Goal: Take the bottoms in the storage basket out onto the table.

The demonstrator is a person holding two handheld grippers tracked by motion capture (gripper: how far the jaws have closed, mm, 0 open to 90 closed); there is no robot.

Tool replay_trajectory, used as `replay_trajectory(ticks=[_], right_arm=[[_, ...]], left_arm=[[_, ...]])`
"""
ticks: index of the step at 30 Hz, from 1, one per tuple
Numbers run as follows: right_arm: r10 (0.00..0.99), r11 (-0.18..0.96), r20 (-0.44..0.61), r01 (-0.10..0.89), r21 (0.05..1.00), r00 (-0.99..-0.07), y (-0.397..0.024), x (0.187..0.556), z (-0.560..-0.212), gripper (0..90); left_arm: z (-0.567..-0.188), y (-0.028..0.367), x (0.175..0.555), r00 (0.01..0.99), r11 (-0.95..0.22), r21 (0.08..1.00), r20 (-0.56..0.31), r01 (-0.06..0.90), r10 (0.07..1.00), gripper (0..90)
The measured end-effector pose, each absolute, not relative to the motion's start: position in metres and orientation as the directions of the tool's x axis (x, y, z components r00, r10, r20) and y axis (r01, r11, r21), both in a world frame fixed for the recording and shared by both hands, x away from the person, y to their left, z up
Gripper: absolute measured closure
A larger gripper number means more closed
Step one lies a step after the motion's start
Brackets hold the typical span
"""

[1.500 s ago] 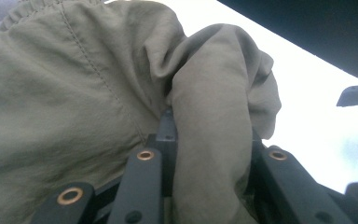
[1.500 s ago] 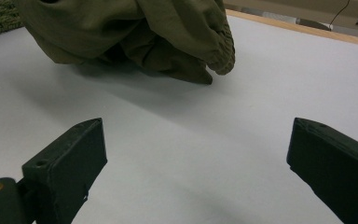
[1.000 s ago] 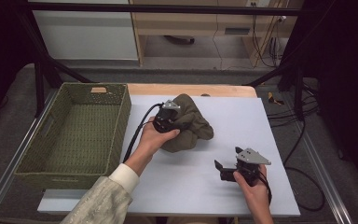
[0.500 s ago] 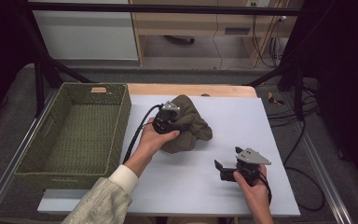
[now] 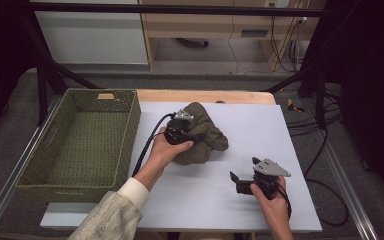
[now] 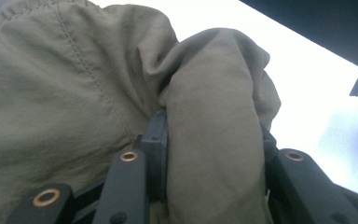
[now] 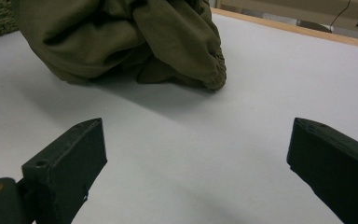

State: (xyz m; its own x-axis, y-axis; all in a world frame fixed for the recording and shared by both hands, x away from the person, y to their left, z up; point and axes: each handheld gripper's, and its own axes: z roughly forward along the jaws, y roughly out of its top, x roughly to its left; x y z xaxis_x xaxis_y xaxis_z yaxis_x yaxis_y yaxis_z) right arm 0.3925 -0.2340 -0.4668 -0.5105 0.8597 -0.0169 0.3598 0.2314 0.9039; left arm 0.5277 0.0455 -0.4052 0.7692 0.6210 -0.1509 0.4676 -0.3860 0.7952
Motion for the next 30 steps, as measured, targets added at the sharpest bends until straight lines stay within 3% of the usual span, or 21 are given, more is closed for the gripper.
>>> replay_trajectory(ticks=[18,22,25,30], right_arm=[[0.859,0.234,-0.019,0.361,0.903,-0.511,-0.235,0.392,-0.467,4.9],[0.859,0.236,-0.019,0.362,0.902,-0.512,-0.234,0.392,-0.467,4.9],[0.86,0.229,-0.015,0.36,0.904,-0.51,-0.234,0.392,-0.467,4.8],[0.861,0.226,-0.013,0.359,0.905,-0.509,-0.235,0.392,-0.466,4.6]], left_arm=[[-0.416,0.038,0.528,0.767,-0.396,0.792,-0.135,0.464,0.627,58.2],[-0.419,0.034,0.526,0.758,-0.431,0.777,-0.09,0.46,0.646,47.8],[-0.416,0.033,0.526,0.749,-0.416,0.776,-0.108,0.475,0.654,30.9],[-0.407,0.03,0.519,0.744,-0.433,0.783,-0.056,0.447,0.666,10.9]])
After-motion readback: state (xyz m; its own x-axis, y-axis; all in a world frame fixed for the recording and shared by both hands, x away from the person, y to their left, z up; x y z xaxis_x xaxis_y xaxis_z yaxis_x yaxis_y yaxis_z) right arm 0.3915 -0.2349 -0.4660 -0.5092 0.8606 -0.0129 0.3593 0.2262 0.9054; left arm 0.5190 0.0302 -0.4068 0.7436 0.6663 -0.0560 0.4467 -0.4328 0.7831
